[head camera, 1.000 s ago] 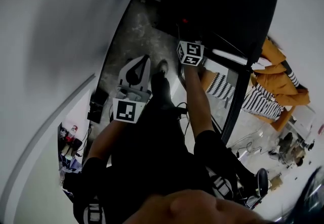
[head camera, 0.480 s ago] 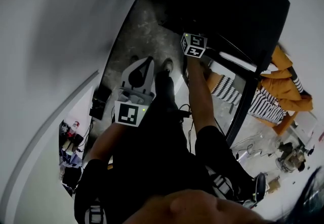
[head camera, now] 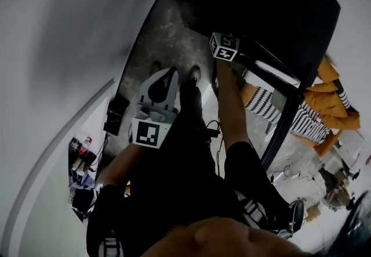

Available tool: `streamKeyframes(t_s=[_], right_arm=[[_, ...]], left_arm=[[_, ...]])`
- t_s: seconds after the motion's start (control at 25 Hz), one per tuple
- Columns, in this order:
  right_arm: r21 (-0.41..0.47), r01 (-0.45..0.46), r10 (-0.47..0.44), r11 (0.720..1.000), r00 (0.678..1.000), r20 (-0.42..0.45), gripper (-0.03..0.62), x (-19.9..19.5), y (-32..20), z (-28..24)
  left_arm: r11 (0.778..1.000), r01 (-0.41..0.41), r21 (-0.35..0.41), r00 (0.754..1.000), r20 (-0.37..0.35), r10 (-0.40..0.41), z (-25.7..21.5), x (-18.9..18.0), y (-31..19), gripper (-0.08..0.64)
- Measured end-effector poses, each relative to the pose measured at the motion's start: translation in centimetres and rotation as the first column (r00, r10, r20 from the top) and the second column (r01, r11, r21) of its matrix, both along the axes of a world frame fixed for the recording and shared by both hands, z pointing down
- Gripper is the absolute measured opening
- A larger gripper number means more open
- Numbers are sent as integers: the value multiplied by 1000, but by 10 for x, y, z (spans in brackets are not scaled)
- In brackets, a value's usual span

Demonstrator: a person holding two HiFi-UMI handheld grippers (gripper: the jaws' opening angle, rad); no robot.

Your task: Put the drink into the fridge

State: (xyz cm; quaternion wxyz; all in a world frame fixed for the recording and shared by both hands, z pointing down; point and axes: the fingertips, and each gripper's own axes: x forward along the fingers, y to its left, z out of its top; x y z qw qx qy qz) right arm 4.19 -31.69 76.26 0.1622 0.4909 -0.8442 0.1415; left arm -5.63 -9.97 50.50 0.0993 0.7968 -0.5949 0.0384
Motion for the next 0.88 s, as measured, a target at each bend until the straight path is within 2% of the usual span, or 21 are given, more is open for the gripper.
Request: streamKeyframes(t_s=[0.88], right_arm=[[6,-23,23,1000,1000,3,124,-1,-9,18]], left_arm=[[1000,9,5,1000,-24,-9,3,-3,-14,5]])
